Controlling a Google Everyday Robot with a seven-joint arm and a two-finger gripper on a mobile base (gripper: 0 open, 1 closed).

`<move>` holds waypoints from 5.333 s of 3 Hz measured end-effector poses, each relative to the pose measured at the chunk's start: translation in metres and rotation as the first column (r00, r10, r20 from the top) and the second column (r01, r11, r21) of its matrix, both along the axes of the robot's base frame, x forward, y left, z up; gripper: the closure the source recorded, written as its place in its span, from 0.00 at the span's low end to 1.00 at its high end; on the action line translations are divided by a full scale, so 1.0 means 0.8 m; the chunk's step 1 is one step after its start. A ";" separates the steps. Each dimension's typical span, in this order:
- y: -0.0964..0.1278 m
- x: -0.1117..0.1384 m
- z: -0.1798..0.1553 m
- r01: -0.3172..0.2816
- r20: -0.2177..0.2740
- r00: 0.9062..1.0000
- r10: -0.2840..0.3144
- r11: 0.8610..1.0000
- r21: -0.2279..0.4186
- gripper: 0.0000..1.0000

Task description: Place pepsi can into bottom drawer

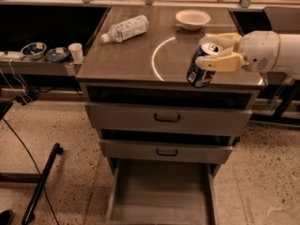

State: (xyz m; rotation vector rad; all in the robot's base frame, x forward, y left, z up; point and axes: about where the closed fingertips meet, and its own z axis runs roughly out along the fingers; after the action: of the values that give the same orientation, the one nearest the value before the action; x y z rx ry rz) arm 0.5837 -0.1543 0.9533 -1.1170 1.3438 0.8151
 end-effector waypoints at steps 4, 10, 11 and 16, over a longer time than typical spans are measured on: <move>-0.056 -0.098 -0.229 -0.054 -0.114 0.992 0.061 0.996 0.066 1.00; 0.003 -0.139 -0.606 0.067 -0.253 0.967 -0.033 0.990 0.128 1.00; 0.045 -0.142 -0.716 0.090 -0.279 0.958 -0.061 0.992 0.093 1.00; 0.150 -0.142 -0.832 0.092 -0.187 0.980 -0.067 0.987 0.129 1.00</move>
Offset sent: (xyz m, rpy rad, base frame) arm -0.1136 -0.0433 -0.2296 0.0729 0.2238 0.1318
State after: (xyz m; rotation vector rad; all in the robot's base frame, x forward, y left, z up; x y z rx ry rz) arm 0.4699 -0.0347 0.2878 -0.8925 1.4515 0.9538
